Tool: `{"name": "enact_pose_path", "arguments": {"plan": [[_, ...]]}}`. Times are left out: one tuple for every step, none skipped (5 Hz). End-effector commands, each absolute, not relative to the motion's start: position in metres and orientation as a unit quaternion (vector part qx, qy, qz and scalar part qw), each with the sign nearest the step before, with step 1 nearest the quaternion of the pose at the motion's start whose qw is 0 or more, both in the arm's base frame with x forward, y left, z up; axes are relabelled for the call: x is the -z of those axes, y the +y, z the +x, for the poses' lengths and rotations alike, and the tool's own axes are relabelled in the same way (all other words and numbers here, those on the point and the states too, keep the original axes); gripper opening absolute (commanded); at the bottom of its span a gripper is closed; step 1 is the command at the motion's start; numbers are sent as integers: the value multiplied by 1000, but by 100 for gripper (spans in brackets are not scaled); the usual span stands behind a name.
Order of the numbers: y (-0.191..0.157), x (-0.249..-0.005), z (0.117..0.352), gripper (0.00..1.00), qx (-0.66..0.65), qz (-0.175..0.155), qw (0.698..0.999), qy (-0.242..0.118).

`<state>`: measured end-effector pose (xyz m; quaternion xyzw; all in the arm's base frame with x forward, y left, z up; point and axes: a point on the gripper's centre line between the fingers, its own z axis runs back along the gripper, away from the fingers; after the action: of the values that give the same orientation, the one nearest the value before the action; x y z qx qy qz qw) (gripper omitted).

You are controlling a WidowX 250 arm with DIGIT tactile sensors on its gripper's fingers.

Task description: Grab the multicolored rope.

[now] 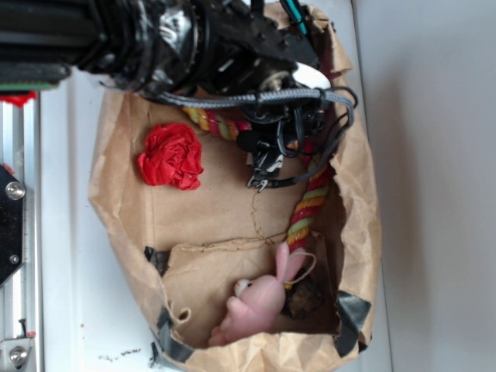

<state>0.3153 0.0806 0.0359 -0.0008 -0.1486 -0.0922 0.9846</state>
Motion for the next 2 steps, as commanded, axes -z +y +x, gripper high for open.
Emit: {"name": "enact_pose_path", "arguments": {"plan": [[84, -114, 306, 0, 101, -57, 980, -162], [76, -135, 296, 0, 98, -64, 979, -169]]}}
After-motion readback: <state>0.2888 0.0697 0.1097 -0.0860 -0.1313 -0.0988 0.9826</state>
